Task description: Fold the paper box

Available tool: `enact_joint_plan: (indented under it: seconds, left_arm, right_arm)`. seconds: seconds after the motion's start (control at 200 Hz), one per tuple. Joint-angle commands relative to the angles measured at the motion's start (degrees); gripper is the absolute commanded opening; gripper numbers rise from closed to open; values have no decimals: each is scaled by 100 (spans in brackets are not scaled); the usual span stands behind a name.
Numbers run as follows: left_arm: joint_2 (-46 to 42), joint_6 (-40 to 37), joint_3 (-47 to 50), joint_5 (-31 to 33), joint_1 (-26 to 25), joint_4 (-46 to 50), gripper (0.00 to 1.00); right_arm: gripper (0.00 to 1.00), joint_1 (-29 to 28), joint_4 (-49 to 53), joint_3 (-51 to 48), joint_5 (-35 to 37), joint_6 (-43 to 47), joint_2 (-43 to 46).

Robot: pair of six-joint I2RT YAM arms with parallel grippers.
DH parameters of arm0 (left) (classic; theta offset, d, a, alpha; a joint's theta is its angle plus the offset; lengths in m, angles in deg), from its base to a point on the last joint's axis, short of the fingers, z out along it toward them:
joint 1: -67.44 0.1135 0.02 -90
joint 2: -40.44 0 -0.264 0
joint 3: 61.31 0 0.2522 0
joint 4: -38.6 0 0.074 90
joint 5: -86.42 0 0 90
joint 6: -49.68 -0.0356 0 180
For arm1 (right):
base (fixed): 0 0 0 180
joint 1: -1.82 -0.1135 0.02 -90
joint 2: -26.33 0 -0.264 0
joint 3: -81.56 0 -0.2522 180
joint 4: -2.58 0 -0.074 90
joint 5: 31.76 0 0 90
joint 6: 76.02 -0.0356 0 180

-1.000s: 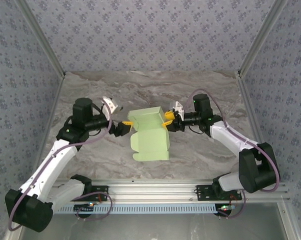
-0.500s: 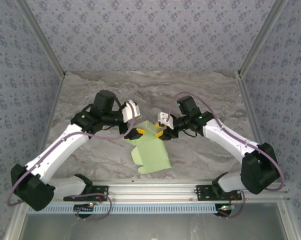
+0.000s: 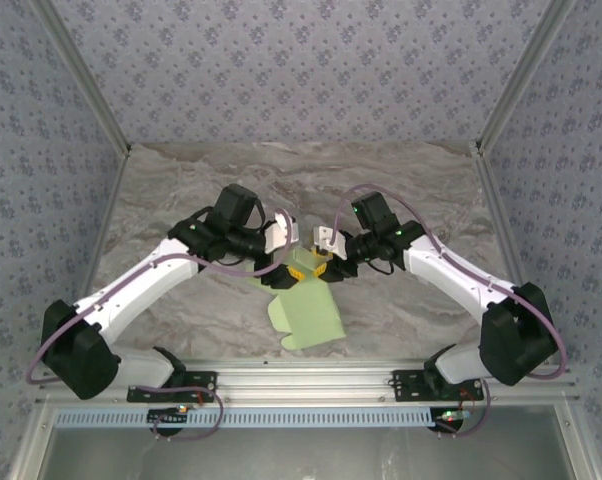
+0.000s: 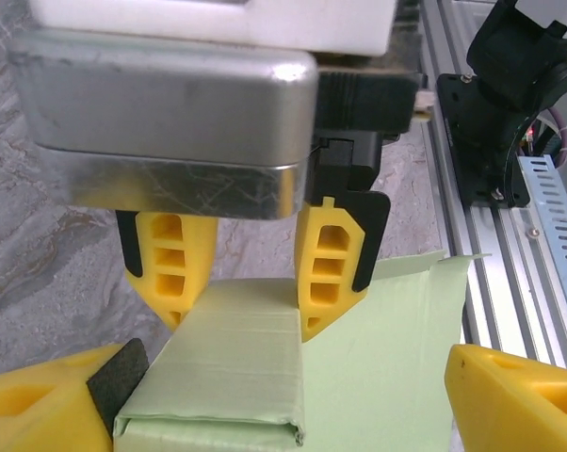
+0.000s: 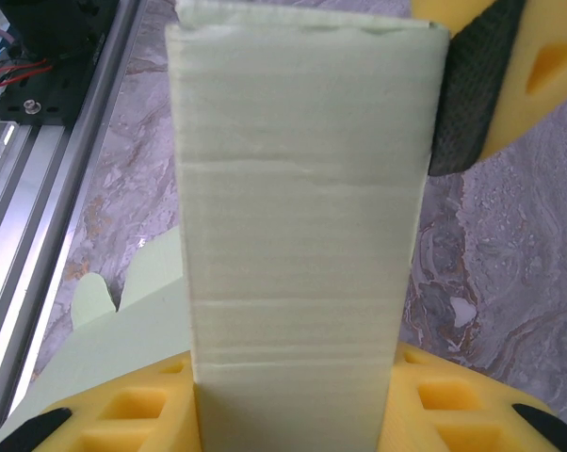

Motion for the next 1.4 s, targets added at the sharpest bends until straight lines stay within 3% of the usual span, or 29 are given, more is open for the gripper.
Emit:
enact_joint_plan:
  seconds: [0.0, 0.145, 0.315, 0.59, 0.655, 0.855, 1.174, 1.264, 1.394]
  left_arm:
    - [97, 189, -206, 15, -81, -23, 83]
    - [289, 250, -316, 234, -114, 93, 75]
    - [482, 353, -448, 278, -112, 143, 74]
    - [717, 436, -745, 230, -155, 438, 52]
    - [741, 444, -772, 182, -157, 458, 53]
    - [791, 432, -746, 249, -157, 529, 71]
    - [846, 277, -748, 341, -153, 669, 59]
    - [859, 292, -754, 349, -156, 708, 59]
    - [835, 280, -740, 475, -127, 672, 67]
  right_arm:
    - [36, -29, 192, 213, 29, 34, -81]
    - [37, -41, 249, 215, -7, 15, -97]
    - [37, -63, 259, 227, -69, 15, -68]
    - [38, -21, 351, 386, 98, -222, -212]
    - [38, 0, 399, 454, 84, -273, -257]
    - [37, 31, 329, 460, 117, -290, -277]
    - [37, 41, 241, 425, -159, -281, -308]
    - [37, 95, 242, 447, -164, -296, -322]
    - [37, 138, 196, 370, -166, -276, -282]
